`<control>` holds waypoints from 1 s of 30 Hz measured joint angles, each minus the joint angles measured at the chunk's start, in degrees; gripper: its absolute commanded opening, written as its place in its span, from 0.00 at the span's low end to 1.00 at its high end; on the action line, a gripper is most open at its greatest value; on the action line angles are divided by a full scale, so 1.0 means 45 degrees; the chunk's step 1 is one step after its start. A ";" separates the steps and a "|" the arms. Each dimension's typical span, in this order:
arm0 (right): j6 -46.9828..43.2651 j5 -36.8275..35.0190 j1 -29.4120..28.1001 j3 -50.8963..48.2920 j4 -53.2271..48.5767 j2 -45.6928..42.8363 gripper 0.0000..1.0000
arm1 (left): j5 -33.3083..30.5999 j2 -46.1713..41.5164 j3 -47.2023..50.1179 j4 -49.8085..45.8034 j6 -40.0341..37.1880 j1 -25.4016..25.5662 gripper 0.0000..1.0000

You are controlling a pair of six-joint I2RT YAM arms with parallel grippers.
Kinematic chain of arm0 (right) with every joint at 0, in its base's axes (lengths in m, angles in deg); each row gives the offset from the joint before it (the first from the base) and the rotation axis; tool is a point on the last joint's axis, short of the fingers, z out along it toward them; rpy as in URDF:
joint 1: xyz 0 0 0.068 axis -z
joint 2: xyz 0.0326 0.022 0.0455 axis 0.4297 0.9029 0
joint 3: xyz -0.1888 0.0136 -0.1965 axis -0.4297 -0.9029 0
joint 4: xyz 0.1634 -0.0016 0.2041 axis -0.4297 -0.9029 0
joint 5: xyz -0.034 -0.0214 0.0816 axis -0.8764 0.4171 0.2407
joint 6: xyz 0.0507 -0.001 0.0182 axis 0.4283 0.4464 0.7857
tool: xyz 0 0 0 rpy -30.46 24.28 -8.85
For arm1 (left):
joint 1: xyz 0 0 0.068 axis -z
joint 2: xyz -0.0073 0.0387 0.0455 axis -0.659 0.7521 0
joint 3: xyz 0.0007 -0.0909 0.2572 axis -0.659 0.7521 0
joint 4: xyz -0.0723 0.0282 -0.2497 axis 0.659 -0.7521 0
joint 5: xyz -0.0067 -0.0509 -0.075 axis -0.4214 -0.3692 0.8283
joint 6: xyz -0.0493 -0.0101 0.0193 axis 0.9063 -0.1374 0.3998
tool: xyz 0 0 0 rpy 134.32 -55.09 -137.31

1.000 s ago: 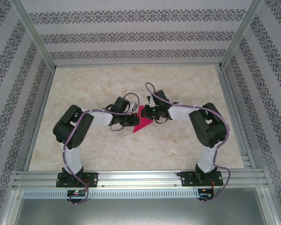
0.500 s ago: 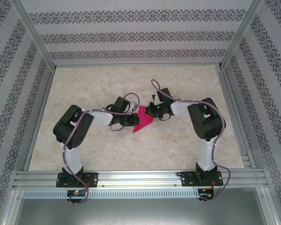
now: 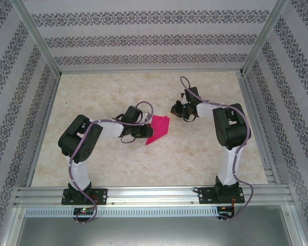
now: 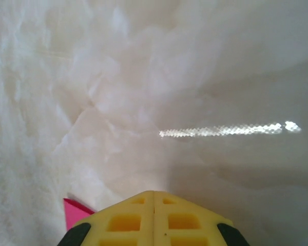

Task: Fold a paper plane with a square sheet of paper (pick it up from the middle)

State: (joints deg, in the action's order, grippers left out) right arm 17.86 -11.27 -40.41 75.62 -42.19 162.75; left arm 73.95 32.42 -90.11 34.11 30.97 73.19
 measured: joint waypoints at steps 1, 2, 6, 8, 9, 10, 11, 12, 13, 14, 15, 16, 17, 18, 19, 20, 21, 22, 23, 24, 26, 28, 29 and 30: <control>0.0068 0.0029 -0.0034 -0.0257 0.0107 -0.0369 0.06 | 0.0000 0.0000 0.0000 0.0000 0.0000 0.0000 0.00; 0.0160 0.0049 -0.0121 -0.0525 0.0204 -0.0763 0.06 | 0.0005 0.0000 0.0000 -0.0005 0.0000 0.0000 0.00; 0.0559 0.0112 -0.1025 -0.1447 0.0714 -0.2089 0.05 | 0.0005 0.0000 -0.0029 -0.0039 0.0005 0.0000 0.00; 0.0874 0.0160 -0.1734 -0.1768 0.1122 -0.2234 0.05 | 0.0005 0.0005 -0.0044 -0.0063 0.0005 0.0000 0.00; 0.1001 0.0160 -0.2030 -0.1914 0.1248 -0.2225 0.05 | 0.0005 0.0005 -0.0053 -0.0087 0.0005 0.0000 0.00; 0.1190 0.0175 -0.2351 -0.2103 0.1341 -0.2191 0.05 | 0.0005 0.0005 -0.0058 -0.0092 0.0005 0.0000 0.00; 0.1326 0.0194 -0.2613 -0.2263 0.1379 -0.2147 0.05 | 0.0000 0.0005 -0.0058 -0.0097 0.0005 0.0000 0.00; 0.1472 0.0199 -0.2807 -0.2365 0.1399 -0.2064 0.05 | 0.0005 0.0005 -0.0058 -0.0097 0.0005 0.0000 0.00; 0.1603 0.0194 -0.2958 -0.2438 0.1481 -0.1928 0.05 | 0.0000 0.0005 -0.0058 -0.0097 0.0005 0.0000 0.00; 0.1724 0.0199 -0.3065 -0.2467 0.1574 -0.1739 0.05 | 0.0000 0.0005 -0.0058 -0.0092 0.0005 0.0000 0.00; 0.1812 0.0194 -0.3099 -0.2477 0.1671 -0.1583 0.05 | 0.0000 0.0005 -0.0058 -0.0092 0.0010 0.0000 0.00; 0.1899 0.0194 -0.3152 -0.2477 0.1783 -0.1384 0.04 | 0.0000 0.0005 -0.0058 -0.0092 0.0010 0.0000 0.00; 0.1953 0.0204 -0.3152 -0.2477 0.1851 -0.1205 0.04 | 0.0000 0.0005 -0.0058 -0.0092 0.0010 0.0000 0.00; 0.1996 0.0199 -0.3152 -0.2477 0.1919 -0.1039 0.04 | 0.0005 0.0005 -0.0058 -0.0092 0.0010 0.0000 0.00; 0.2045 0.0199 -0.3152 -0.2482 0.2001 -0.0879 0.04 | 0.0005 0.0005 -0.0053 -0.0092 0.0010 0.0000 0.00; 0.2127 0.0296 -0.3152 -0.2487 0.2123 -0.0743 0.04 | 0.0005 0.0005 -0.0049 -0.0087 0.0010 0.0000 0.00; 0.2171 0.0301 -0.3152 -0.2487 0.2200 -0.0738 0.04 | 0.0005 -0.0005 -0.0034 -0.0083 0.0010 0.0000 0.00; 0.2200 0.0311 -0.3147 -0.2501 0.2249 -0.0719 0.04 | 0.0010 -0.0005 -0.0034 -0.0083 0.0010 0.0000 0.00; 0.2225 0.0316 -0.3152 -0.2511 0.2283 -0.0699 0.04 | 0.0010 -0.0019 -0.0034 -0.0083 0.0010 0.0000 0.00; 0.2225 0.0316 -0.3152 -0.2521 0.2302 -0.0699 0.04 | 0.0005 -0.0039 -0.0029 -0.0087 0.0010 0.0000 0.00; 0.2225 0.0311 -0.3152 -0.2565 0.2361 -0.0699 0.04 | 0.0039 -0.0083 -0.0029 -0.0117 0.0005 0.0000 0.01; 0.2215 0.0287 -0.3152 -0.2565 0.2341 -0.0699 0.04 | 0.0097 -0.0180 -0.0034 -0.0330 0.0005 -0.0005 0.09; 0.2205 0.0277 -0.3152 -0.2565 0.2336 -0.0699 0.04 | 0.0160 -0.0253 -0.0034 -0.0495 0.0010 -0.0005 0.13; 0.2200 0.0267 -0.3152 -0.2565 0.2331 -0.0699 0.04 | 0.0248 -0.0350 -0.0034 -0.0675 0.0034 -0.0005 0.15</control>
State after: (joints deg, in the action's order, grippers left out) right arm 27.76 -10.06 -54.60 64.08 -31.70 159.61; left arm 75.06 30.84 -90.26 31.07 31.12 73.17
